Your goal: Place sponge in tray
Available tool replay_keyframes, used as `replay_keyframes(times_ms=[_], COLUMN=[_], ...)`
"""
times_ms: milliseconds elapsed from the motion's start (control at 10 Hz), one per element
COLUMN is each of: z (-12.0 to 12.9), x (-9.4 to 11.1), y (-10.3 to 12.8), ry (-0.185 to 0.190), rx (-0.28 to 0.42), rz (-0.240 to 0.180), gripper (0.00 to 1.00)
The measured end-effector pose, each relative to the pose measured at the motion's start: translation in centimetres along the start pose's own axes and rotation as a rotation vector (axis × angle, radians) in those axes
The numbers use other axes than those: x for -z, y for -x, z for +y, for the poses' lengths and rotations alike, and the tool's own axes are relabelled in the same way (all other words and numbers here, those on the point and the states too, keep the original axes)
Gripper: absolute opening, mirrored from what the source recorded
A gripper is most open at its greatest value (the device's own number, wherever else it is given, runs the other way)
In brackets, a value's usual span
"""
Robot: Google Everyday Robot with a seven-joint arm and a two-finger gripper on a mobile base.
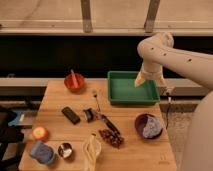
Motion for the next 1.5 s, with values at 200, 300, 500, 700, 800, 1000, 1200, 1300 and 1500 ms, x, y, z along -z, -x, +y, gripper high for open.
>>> replay_keyframes(times_ms=[200,300,500,700,800,1000,1200,1300,1500], z=[3.3,5.4,10.7,15.6,19.2,24.4,29.9,31.7,34.1], x=[0.9,1.5,3.5,5.3,6.4,7.8,8.8,9.2,9.8], y=[-0.3,-1.0,-3.8,-6.6,-8.5,-11.2,-13.8,-14.8,-16.3], ry=[0.022,0.034,0.071,0.111,0.145,0.203,0.283,0.319,0.376], rx=[0.142,0.219,0.401,0.566,0.683,0.866,1.106,1.2,1.332], rz=[-0.015,-0.028,-0.064,-0.092,-0.102,-0.106,-0.08,-0.064,-0.045], gripper=[0.8,0.8,0.8,0.8,0.8,0.8,0.8,0.8,0.8])
